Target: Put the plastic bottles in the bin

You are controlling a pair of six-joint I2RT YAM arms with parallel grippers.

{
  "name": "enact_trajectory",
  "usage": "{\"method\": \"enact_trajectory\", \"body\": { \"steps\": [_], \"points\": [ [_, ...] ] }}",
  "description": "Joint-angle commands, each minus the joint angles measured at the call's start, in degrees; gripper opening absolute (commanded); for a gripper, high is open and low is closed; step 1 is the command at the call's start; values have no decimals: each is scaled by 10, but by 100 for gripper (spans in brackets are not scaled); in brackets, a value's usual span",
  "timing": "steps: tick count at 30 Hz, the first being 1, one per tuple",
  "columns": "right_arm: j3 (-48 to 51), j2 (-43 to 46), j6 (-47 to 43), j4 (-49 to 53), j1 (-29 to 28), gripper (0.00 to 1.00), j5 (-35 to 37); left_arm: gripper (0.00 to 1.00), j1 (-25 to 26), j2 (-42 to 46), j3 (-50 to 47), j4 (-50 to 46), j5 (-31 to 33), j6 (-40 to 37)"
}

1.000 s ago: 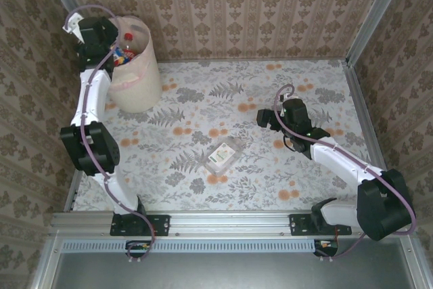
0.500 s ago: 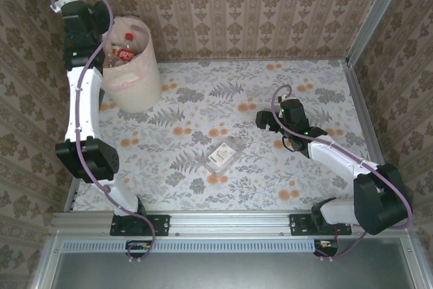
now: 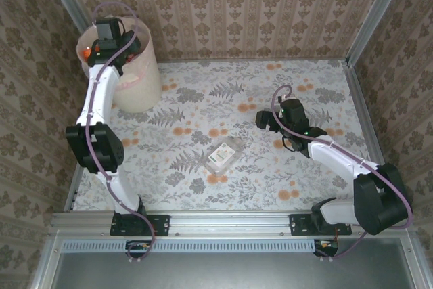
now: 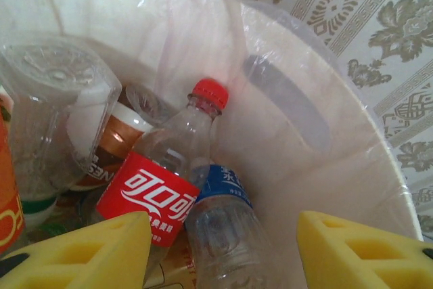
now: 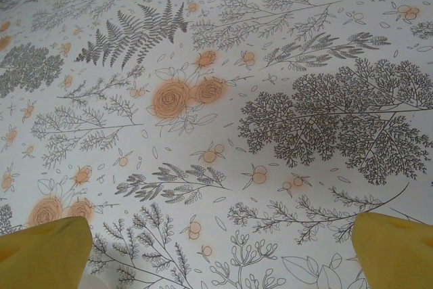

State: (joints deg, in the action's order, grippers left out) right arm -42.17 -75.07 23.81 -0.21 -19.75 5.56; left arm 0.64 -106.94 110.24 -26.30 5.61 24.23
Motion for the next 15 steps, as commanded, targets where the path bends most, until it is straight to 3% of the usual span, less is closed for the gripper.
{"method": "enact_trajectory", "body": {
  "steps": [1,7,15],
  "points": [
    [-2,8,-11,-6,1,100,1,60,-13,13,17,-14,-15,18],
    [4,17,-7,-8,1,100,4,67,6,55,43,-17,-48,-7],
    [10,28,2,-15,1,100,10,98,111,120,-13,-24,-10,-73]
  ]
}}
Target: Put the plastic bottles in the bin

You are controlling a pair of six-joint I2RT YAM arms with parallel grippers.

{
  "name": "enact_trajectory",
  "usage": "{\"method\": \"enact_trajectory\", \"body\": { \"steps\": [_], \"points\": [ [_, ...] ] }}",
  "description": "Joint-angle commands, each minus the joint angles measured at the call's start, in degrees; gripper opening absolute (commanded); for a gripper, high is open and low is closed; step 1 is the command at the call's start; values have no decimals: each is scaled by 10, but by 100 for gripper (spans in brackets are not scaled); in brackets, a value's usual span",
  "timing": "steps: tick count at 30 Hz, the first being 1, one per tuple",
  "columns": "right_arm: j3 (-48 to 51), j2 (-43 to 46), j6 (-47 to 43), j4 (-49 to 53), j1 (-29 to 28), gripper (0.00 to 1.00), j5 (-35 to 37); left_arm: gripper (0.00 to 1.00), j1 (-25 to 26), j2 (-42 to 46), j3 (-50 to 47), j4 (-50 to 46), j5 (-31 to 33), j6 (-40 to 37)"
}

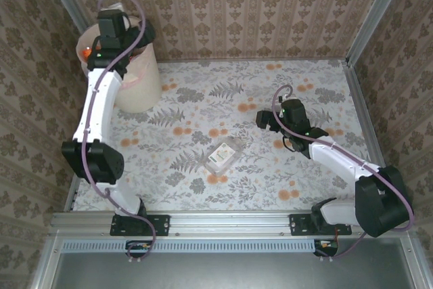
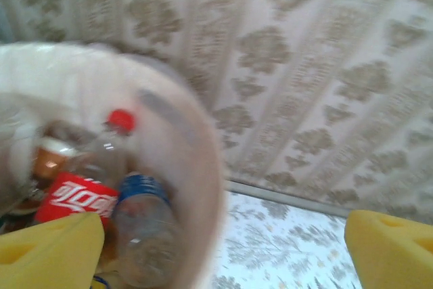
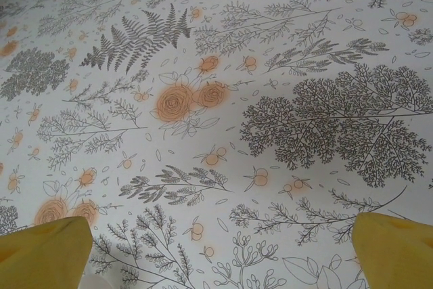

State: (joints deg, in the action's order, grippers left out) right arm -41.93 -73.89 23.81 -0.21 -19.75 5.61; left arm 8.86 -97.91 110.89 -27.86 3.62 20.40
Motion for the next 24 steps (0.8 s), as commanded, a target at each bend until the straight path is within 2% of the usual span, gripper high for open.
{"method": "enact_trajectory", "body": {
  "steps": [1,11,16,21,24],
  "points": [
    [7,18,2,-15,1,100,11,100,41,35,-29,-9,10,-39],
    [19,33,15,-26,1,100,14,100,167,61,-139,-1,29,-31],
    [25,37,17,-28,1,100,17,100,227,45,-161,-31,63,-19],
    [27,35,17,-32,1,100,18,100,250,29,-200,-45,14,25],
    [27,33,16,-34,1,100,17,100,263,30,-234,-41,-19,19]
  ]
}}
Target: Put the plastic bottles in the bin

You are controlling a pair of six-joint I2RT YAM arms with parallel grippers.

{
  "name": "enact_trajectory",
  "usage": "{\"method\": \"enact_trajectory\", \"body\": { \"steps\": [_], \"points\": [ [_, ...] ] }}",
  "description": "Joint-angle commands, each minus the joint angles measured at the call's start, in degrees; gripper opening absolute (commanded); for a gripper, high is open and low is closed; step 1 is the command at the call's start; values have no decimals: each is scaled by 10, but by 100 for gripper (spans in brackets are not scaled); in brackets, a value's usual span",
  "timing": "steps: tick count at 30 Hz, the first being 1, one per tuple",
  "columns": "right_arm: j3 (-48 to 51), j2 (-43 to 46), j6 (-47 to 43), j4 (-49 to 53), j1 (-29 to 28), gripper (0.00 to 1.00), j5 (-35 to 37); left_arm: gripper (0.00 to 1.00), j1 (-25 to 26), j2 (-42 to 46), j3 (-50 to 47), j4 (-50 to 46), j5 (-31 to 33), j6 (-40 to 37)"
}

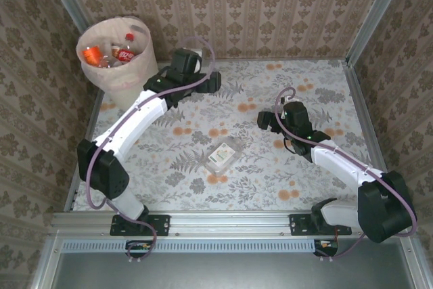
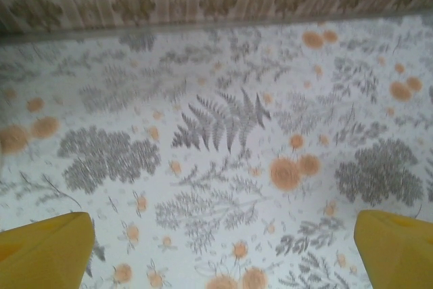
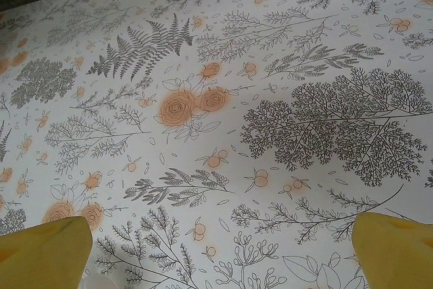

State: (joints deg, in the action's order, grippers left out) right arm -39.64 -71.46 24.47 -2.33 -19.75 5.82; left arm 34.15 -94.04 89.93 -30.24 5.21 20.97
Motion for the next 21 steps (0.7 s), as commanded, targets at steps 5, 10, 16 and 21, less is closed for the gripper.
{"method": "enact_trajectory", "body": {
  "steps": [5,10,16,21],
  "points": [
    [7,10,4,-13,1,100,17,100,40,0,-64,-44,-113,-38],
    [10,7,5,-18,1,100,18,100,114,-7,-88,-124,-45,-101],
    [10,3,11,-21,1,100,13,100,173,-44,-107,-165,-64,-111],
    [12,7,10,-16,1,100,14,100,219,-75,-109,-204,-16,-90]
  ]
}}
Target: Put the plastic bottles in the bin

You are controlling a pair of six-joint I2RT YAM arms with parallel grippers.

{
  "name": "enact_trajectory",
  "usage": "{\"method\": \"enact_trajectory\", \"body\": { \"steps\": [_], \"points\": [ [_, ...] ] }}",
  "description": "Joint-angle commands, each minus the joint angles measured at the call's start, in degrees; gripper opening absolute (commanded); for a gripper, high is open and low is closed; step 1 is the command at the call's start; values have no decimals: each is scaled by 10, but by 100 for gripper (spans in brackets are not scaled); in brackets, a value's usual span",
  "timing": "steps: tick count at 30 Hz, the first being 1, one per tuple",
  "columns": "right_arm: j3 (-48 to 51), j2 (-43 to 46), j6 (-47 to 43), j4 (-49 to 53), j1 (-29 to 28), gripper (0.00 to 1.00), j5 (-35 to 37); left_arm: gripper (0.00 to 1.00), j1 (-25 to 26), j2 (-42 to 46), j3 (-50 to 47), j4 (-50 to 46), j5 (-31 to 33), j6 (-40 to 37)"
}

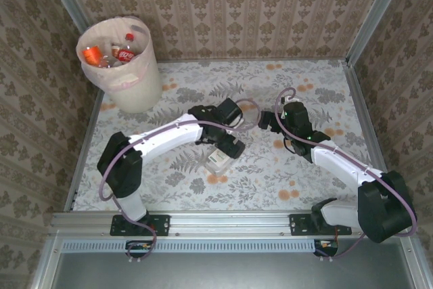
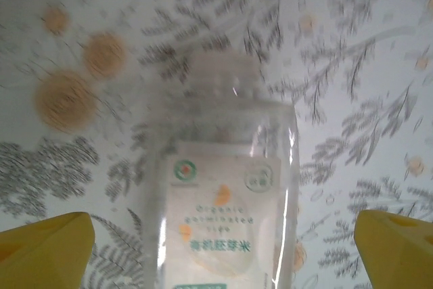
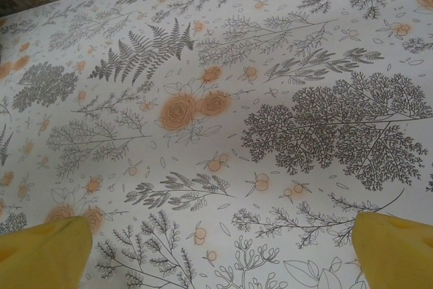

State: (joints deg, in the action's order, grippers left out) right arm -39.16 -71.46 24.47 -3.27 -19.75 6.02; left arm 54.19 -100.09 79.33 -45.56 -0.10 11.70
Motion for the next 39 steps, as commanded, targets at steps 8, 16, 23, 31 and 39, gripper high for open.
{"method": "enact_trajectory", "body": {
  "steps": [8,16,23,31,39],
  "points": [
    [11,8,9,-11,1,100,12,100,26,-59,-9,-42,52,24],
    [12,9,3,-9,1,100,14,100,10,-80,-20,-21,38,22],
    [11,10,2,-8,1,100,16,96,11,-87,-35,-11,42,14],
    [10,19,-3,-4,1,100,20,81,8,-77,-50,6,57,21],
    [17,29,-14,-25,1,100,9,74,-44,-24,-93,59,30,45]
  ]
}}
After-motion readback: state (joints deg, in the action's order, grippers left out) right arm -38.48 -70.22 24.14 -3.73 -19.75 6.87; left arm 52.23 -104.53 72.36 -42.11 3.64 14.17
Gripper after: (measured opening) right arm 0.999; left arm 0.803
